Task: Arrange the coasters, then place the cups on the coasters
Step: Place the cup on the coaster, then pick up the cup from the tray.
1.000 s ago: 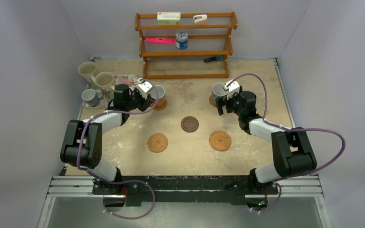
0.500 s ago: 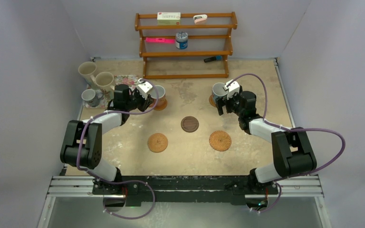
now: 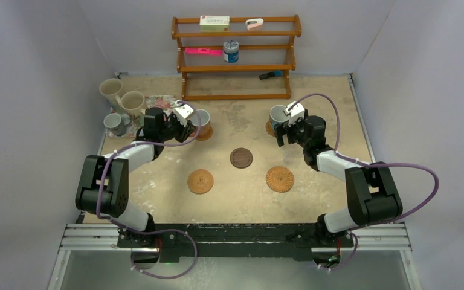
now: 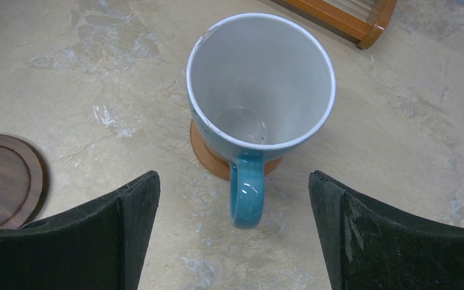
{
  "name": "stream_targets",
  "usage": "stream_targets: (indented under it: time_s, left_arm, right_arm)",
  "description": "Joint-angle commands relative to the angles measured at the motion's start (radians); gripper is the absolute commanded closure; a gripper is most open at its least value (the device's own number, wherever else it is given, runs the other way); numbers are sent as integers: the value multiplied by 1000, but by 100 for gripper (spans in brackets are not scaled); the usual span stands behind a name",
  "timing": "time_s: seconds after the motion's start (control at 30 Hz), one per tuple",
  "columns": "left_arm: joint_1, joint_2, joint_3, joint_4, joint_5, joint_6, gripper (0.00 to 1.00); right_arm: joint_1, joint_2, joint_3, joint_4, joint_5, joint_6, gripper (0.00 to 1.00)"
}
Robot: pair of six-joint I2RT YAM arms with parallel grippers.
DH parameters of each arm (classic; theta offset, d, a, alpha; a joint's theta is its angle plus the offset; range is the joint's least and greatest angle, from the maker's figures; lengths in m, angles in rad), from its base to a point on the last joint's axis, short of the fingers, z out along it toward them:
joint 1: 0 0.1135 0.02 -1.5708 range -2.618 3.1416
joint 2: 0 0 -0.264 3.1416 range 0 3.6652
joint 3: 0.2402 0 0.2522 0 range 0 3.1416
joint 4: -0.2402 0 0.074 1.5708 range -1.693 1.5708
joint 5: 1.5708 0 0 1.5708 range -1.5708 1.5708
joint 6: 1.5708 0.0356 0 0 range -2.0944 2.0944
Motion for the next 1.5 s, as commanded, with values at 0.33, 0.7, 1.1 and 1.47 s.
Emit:
stream_targets:
  time_s: [0.33,0.7,1.1,1.47]
  left_arm:
    - [-5,-35,3,48,34,21,68]
    - [-5,-69,-9,53,31,18,37]
    - [3,-149,-55,136,41,-52,30]
    - [22,-227,-112,230,29,-108,0]
  right_arm:
    - [-2,0,36,28,10,-13,6]
    - [-1,-3,35,26,11,-13,6]
    - [-2,-7,34,27,12,-13,6]
    - [-2,-18,30,27,14,-12,6]
